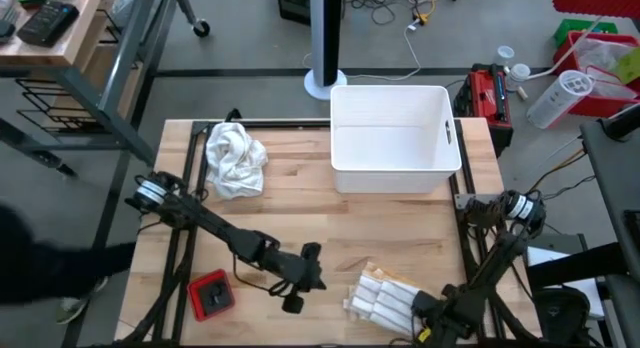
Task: Fold towel
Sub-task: Adjust the stack of folded kitchen towels, then fold the white kitchen towel
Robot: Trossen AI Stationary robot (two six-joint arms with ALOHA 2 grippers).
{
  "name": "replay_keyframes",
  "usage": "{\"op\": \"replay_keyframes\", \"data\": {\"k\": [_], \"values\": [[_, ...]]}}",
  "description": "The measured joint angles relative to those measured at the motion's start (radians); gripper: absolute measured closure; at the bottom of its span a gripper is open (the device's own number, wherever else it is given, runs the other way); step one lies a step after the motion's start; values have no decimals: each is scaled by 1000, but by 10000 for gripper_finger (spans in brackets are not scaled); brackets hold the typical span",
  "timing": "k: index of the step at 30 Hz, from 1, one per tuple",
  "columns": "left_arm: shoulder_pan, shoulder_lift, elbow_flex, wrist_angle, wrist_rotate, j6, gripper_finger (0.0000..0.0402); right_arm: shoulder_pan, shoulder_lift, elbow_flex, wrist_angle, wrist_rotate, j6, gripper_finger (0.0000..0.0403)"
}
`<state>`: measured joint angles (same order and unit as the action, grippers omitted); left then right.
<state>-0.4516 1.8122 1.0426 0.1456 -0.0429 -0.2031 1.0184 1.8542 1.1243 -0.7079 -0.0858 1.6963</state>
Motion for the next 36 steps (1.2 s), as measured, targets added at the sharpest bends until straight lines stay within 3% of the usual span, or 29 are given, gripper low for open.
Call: {"op": "replay_keyframes", "data": {"k": [4,15,25,31,36], "values": [[1,-25,-62,124,-15,-25,401,-73,-1,-7,5,4,-116,403],[-4,-102,-118,124,-54,-15,402,-327,1,-2,11,56,-487,403],[-4,-71,-179,121,-64,-96,402,-559,6,56,105,375,-834,403],[-4,-70,-195,123,-64,-145,402,-604,2,111,96,483,-904,403],[-14,-95,-181,119,-78,-124,401,-594,-7,142,-23,544,-885,403]]}}
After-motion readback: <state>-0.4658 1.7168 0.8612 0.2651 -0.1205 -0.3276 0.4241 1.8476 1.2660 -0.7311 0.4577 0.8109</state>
